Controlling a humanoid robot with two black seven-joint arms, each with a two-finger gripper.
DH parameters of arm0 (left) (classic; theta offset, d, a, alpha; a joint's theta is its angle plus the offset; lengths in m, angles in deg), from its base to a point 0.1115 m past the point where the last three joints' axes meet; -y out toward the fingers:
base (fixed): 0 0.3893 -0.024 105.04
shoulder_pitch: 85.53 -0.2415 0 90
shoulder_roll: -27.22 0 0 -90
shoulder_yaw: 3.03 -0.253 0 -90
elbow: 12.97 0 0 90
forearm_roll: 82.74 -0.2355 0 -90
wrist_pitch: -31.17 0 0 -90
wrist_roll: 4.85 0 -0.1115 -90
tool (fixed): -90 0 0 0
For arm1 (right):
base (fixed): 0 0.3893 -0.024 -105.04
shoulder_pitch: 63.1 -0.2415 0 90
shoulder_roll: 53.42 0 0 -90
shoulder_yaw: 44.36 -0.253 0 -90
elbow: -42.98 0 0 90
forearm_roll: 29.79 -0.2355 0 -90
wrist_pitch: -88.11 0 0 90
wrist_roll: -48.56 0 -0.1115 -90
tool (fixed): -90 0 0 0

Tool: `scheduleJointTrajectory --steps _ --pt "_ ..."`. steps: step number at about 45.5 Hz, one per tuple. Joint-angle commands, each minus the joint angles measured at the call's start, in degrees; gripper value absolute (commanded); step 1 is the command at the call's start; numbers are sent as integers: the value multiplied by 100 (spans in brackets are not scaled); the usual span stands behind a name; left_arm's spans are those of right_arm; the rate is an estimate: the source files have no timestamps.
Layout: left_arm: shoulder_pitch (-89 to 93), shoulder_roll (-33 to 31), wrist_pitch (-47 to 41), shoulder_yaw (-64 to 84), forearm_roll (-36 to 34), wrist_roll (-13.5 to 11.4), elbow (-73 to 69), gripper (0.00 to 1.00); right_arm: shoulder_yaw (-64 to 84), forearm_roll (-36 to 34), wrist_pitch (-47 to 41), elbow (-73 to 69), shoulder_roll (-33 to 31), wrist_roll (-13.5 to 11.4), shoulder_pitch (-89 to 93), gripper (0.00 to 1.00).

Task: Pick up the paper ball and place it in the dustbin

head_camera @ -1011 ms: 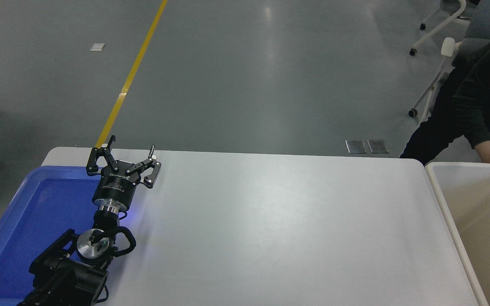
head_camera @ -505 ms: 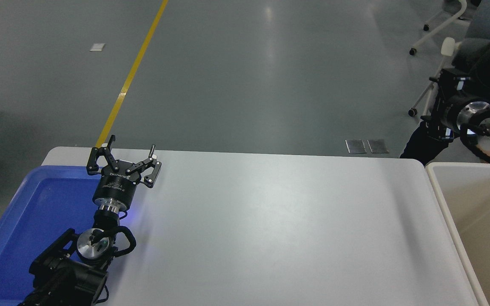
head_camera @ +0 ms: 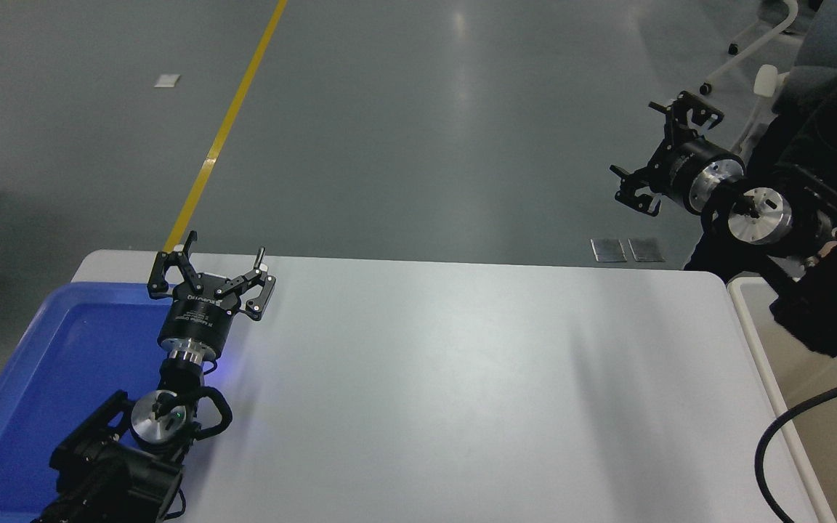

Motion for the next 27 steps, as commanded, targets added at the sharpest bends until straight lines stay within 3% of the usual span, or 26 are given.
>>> scheduleJointTrajectory --steps 1,13,27 --pt "-6 0 0 0 9 0 -6 99 -1142 -11 -504 152 343 1 694 100" --pt "-6 0 0 9 9 0 -6 99 -1169 -28 -1269 829 343 1 1116 100" --pt "-6 0 0 0 9 0 -6 99 -1160 -643 -1744 1075 316 -25 1424 100"
